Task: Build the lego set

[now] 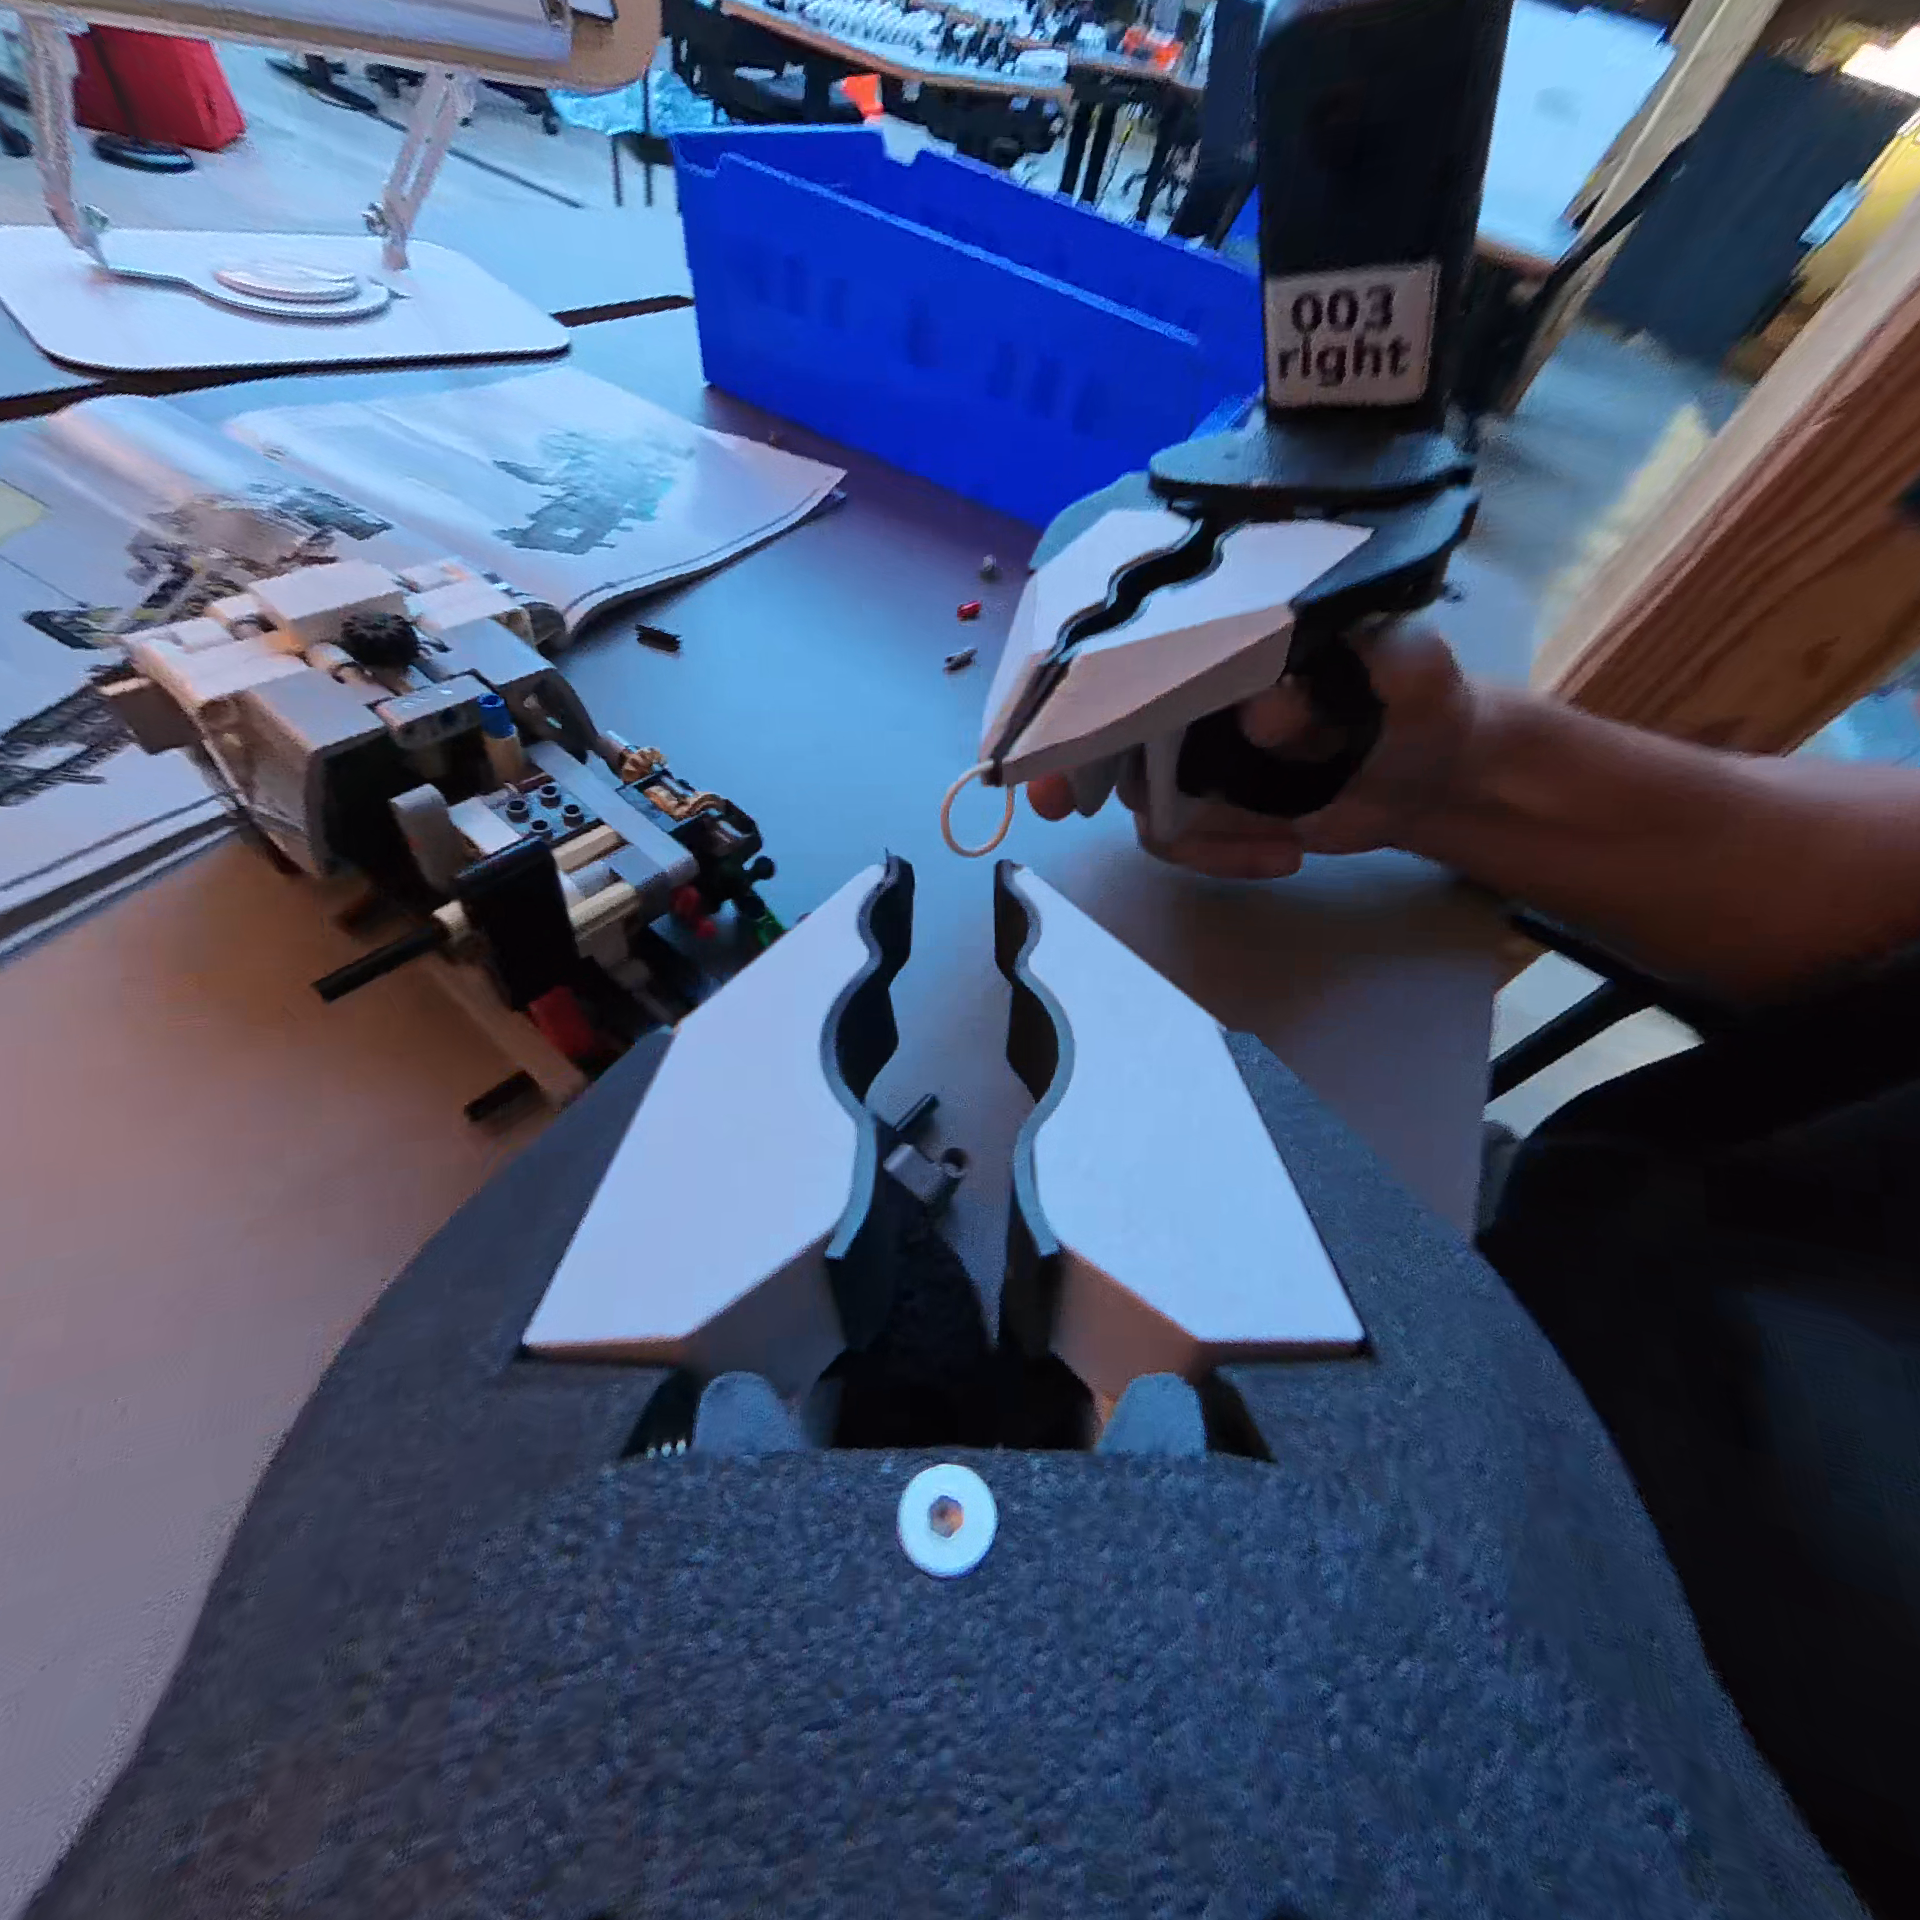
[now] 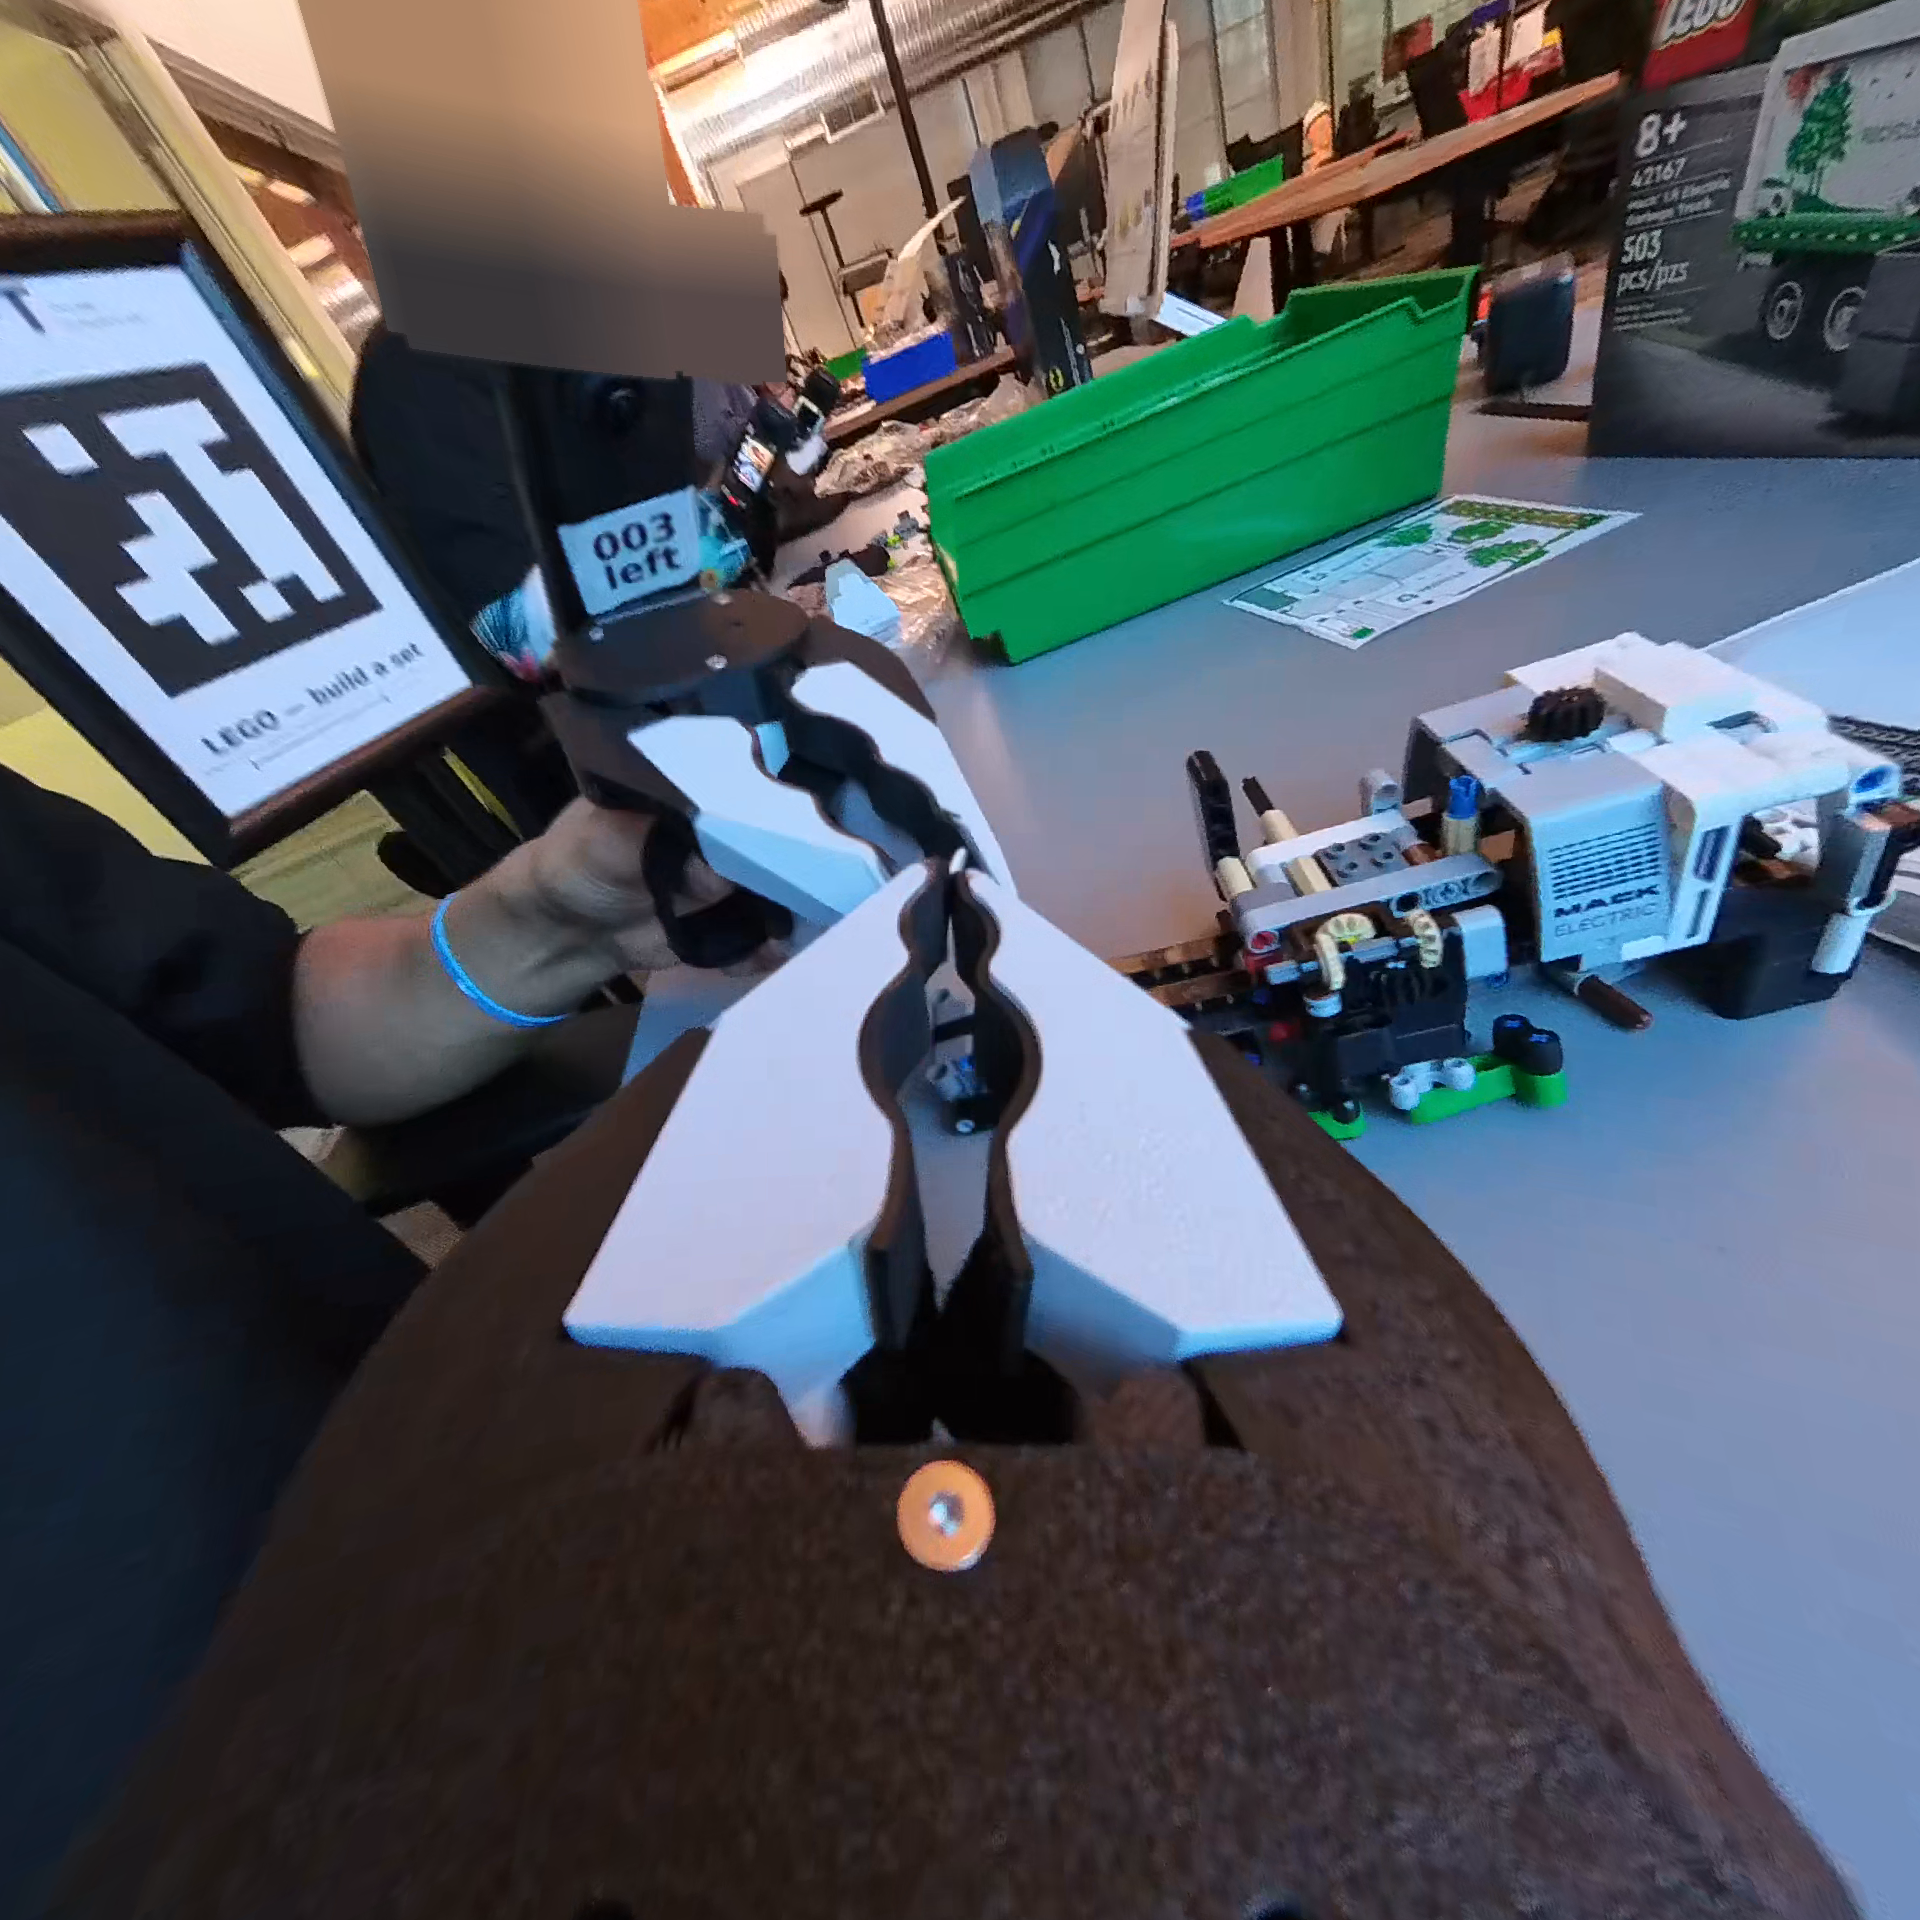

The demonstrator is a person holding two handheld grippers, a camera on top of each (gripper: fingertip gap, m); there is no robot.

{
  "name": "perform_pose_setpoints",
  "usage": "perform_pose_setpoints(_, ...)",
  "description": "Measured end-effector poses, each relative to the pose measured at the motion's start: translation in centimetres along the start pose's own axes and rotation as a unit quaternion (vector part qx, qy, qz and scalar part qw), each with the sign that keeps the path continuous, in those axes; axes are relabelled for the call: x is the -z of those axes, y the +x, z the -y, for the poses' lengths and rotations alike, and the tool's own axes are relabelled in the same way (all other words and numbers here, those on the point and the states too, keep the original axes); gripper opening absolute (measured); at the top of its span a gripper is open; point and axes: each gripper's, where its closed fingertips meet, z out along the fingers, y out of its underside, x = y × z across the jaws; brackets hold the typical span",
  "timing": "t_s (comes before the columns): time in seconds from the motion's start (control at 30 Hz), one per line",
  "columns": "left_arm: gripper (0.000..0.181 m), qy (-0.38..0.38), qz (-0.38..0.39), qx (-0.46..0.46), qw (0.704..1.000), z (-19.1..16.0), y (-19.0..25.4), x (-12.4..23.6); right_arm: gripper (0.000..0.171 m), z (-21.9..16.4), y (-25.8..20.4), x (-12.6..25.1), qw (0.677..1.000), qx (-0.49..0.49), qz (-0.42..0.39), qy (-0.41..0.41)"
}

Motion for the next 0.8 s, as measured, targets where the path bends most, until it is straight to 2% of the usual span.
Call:
perform_pose_setpoints(0.03, 0.014, 0.01, -0.011, 0.016, 1.0, 0.2, 0.1, 0.1, 0.0, -0.1, 0.0, 0.0, 1.0, 0.013, -0.007, -0.004)
perform_pose_setpoints(0.2, 0.01, 0.054, -0.038, 0.07, 0.995, 1.2, -0.1, 0.7, 0.0, -0.1, -0.8, -0.3, 0.998, 0.064, -0.011, -0.005)
perform_pose_setpoints(0.37, 0.007, 0.048, -0.039, 0.057, 0.997, 1.0, 0.3, 0.8, 0.0, -0.5, -0.5, -0.6, 0.996, 0.082, -0.033, -0.017)
perform_pose_setpoints(0.53, 0.0, 0.052, -0.016, 0.04, 0.998, 1.2, 0.0, 1.0, 0.0, -0.3, -0.4, -0.4, 0.997, 0.07, -0.032, -0.011)
perform_pose_setpoints(0.8, 0.0, 0.033, 0.056, -0.008, 0.998, 0.7, -1.4, 0.7, 0.0, -1.1, 0.0, -1.1, 0.995, 0.074, -0.049, -0.034)
